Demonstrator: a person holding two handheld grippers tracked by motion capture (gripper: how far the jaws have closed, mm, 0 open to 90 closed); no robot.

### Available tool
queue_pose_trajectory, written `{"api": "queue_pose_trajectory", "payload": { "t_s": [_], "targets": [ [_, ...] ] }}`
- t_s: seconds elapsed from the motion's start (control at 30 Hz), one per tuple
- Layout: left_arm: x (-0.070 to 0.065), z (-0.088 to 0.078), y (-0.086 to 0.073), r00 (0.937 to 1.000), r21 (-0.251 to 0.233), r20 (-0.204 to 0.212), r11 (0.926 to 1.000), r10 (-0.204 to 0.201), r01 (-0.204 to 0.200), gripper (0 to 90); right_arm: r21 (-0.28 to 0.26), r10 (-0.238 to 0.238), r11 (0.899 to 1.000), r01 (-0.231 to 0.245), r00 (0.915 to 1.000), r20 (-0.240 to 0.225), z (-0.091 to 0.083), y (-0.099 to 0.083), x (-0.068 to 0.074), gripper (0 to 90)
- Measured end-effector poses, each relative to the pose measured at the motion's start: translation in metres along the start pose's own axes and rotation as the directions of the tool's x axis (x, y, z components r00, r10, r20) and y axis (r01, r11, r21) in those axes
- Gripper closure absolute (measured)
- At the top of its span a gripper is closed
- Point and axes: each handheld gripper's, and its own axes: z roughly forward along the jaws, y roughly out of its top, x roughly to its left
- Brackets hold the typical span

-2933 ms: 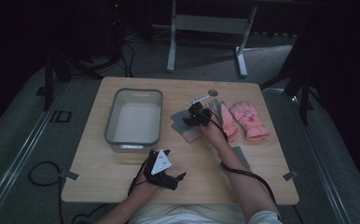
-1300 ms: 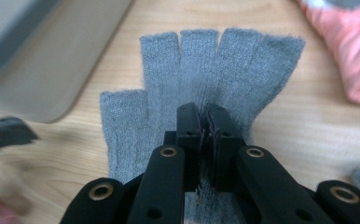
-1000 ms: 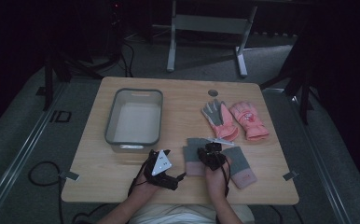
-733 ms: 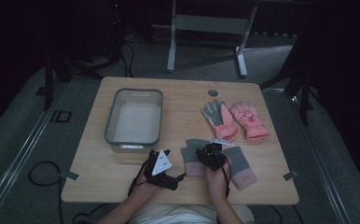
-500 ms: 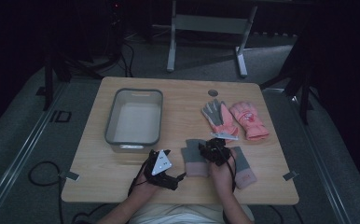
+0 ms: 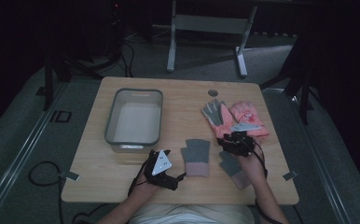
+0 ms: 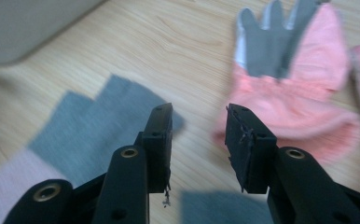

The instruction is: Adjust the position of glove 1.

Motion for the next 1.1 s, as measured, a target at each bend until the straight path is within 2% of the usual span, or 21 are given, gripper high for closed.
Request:
{"api": "queue_pose_trajectory", "payload": {
  "t_s": [0.2, 0.27, 0.37, 0.43, 0.47, 0.63, 0.67, 0.73, 0.77, 0.83, 0.87, 1.1],
  "targets": [
    [0.0, 0.0, 0.0, 1.0, 0.0, -0.001, 1.0, 0.002, -0.002, 0.0, 0.063, -0.072, 0.995, 0.074, 0.9967, -0.036, -0.023, -0.018, -0.019, 61.3],
    [0.0, 0.0, 0.0, 1.0, -0.001, -0.002, 1.0, 0.002, -0.002, 0.0, 0.091, -0.106, 0.99, 0.111, 0.9923, -0.064, -0.026, -0.026, -0.021, 60.6],
    [-0.001, 0.0, 0.0, 1.0, 0.001, -0.003, 1.0, 0.004, -0.004, 0.0, 0.146, -0.148, 0.977, 0.158, 0.986, -0.077, -0.026, -0.039, -0.022, 59.9],
    [0.0, 0.0, 0.0, 1.0, 0.0, -0.004, 1.0, 0.003, -0.003, 0.0, 0.159, -0.154, 0.973, 0.165, 0.985, -0.077, -0.025, -0.043, -0.022, 60.3],
    [0.0, 0.0, 0.0, 1.0, 0.0, -0.003, 1.0, 0.001, -0.001, 0.0, 0.179, -0.151, 0.97, 0.165, 0.9845, -0.089, -0.023, -0.052, -0.023, 60.7],
    [0.0, 0.0, 0.0, 1.0, 0.001, -0.004, 1.0, 0.0, 0.0, 0.0, 0.19, -0.142, 0.969, 0.158, 0.9853, -0.095, -0.019, -0.059, -0.023, 61.6],
    [0.0, 0.0, 0.0, 1.0, 0.0, -0.004, 1.0, -0.001, 0.001, 0.0, 0.211, -0.14, 0.965, 0.157, 0.9858, -0.093, -0.012, -0.065, -0.024, 61.4],
    [0.0, 0.0, 0.0, 1.0, 0.001, -0.004, 1.0, 0.002, -0.002, 0.0, 0.221, -0.147, 0.961, 0.165, 0.9846, -0.094, -0.009, -0.067, -0.024, 62.2],
    [-0.001, 0.0, 0.0, 1.0, 0.001, -0.005, 1.0, 0.001, -0.001, 0.0, 0.194, -0.141, 0.968, 0.159, 0.9846, -0.102, -0.009, -0.072, -0.024, 64.4],
    [-0.001, 0.0, 0.0, 1.0, 0.001, -0.005, 1.0, 0.001, -0.001, 0.0, 0.187, -0.136, 0.97, 0.154, 0.9851, -0.105, -0.009, -0.073, -0.025, 64.4],
    [0.0, 0.0, 0.0, 1.0, 0.0, -0.005, 1.0, -0.001, 0.001, 0.0, 0.179, -0.129, 0.973, 0.145, 0.9865, -0.101, -0.009, -0.074, -0.025, 71.7],
    [-0.001, 0.0, 0.0, 1.0, 0.003, -0.009, 1.0, 0.002, -0.002, 0.0, 0.22, -0.115, 0.968, 0.121, 0.9925, -0.04, -0.008, -0.068, -0.016, 83.7]
  ]
}}
